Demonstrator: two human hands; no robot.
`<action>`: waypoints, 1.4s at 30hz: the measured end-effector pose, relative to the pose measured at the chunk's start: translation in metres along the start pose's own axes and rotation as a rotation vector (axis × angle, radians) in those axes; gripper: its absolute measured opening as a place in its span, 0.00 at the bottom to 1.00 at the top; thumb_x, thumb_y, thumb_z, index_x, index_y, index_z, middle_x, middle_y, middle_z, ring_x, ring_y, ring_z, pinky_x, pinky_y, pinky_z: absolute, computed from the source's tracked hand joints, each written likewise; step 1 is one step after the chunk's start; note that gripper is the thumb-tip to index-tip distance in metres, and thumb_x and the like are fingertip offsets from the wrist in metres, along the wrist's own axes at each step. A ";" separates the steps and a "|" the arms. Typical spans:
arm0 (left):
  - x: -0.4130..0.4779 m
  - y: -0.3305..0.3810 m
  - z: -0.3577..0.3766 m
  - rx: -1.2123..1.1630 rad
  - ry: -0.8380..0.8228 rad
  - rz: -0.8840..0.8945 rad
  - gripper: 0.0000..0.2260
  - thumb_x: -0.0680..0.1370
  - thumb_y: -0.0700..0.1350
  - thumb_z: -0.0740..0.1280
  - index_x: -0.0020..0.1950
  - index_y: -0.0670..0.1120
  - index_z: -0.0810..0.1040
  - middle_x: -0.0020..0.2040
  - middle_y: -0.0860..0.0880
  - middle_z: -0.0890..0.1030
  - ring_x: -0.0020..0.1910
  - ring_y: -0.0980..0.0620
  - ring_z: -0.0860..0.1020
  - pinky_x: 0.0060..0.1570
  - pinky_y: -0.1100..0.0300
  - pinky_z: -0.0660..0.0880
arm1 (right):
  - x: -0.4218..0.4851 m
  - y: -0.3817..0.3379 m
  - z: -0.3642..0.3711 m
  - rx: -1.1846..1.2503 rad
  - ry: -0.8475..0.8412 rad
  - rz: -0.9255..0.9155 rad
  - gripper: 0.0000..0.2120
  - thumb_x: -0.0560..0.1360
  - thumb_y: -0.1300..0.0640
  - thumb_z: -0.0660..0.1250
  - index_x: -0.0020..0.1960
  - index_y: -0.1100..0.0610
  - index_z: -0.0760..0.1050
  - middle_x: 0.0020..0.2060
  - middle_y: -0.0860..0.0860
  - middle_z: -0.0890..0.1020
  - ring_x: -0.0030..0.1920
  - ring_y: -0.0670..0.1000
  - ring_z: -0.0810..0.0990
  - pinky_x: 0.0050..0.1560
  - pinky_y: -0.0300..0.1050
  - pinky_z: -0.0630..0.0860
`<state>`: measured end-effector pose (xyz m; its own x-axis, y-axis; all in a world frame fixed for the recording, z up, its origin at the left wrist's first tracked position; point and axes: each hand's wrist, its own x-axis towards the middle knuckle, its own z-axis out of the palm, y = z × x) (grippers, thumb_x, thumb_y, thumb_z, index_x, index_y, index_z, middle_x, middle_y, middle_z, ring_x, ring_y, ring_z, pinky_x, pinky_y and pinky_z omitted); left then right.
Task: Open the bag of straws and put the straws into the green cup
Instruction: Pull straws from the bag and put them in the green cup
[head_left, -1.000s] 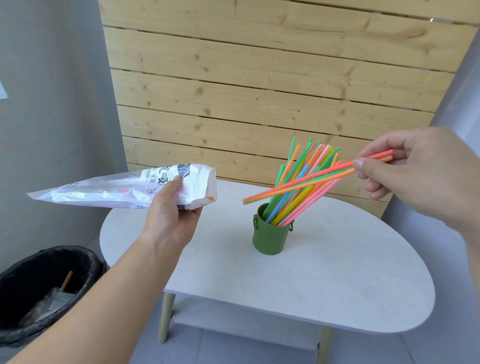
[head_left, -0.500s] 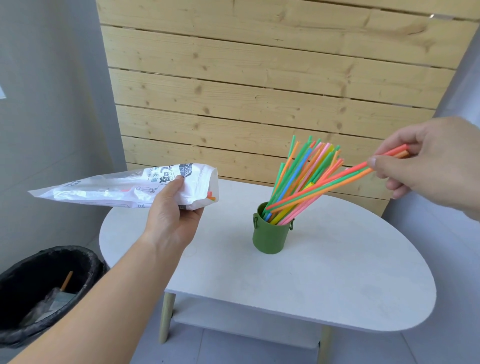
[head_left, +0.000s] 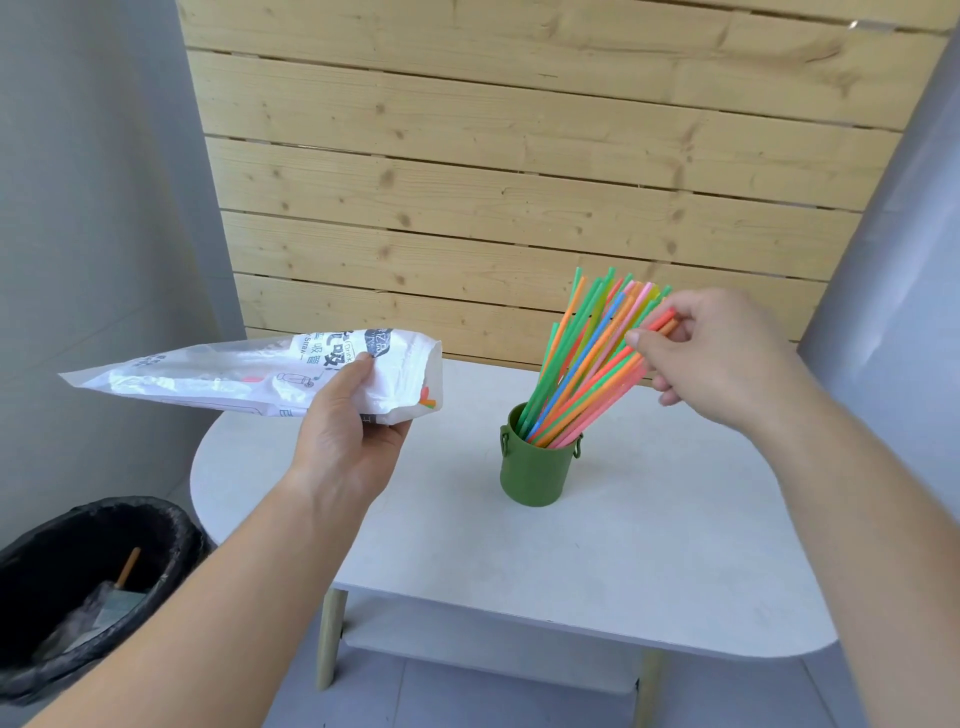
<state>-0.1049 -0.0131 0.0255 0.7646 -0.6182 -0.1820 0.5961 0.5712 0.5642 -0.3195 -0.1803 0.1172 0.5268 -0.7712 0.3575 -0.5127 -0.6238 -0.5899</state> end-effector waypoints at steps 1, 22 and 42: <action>0.000 0.000 0.000 0.004 -0.004 0.000 0.03 0.80 0.38 0.68 0.54 0.42 0.80 0.41 0.47 0.88 0.40 0.48 0.88 0.35 0.55 0.83 | 0.002 0.002 0.005 -0.015 0.024 -0.020 0.08 0.77 0.55 0.70 0.41 0.57 0.79 0.30 0.54 0.84 0.29 0.55 0.85 0.37 0.57 0.84; -0.004 0.000 0.006 0.043 -0.050 0.011 0.03 0.81 0.39 0.68 0.53 0.42 0.81 0.43 0.47 0.89 0.41 0.49 0.88 0.37 0.55 0.84 | -0.019 -0.030 0.000 -0.070 0.370 -0.147 0.21 0.77 0.36 0.56 0.48 0.52 0.74 0.29 0.49 0.80 0.35 0.56 0.79 0.35 0.49 0.74; -0.030 -0.014 0.022 0.546 -0.316 0.305 0.14 0.75 0.40 0.72 0.60 0.42 0.82 0.56 0.41 0.86 0.57 0.40 0.85 0.55 0.46 0.81 | -0.064 -0.057 0.118 1.577 -0.387 0.726 0.21 0.84 0.51 0.55 0.66 0.60 0.80 0.59 0.62 0.85 0.62 0.63 0.82 0.65 0.61 0.77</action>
<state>-0.1412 -0.0145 0.0407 0.7211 -0.6481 0.2449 0.0949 0.4427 0.8917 -0.2442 -0.0798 0.0429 0.7455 -0.5935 -0.3033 0.2595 0.6776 -0.6881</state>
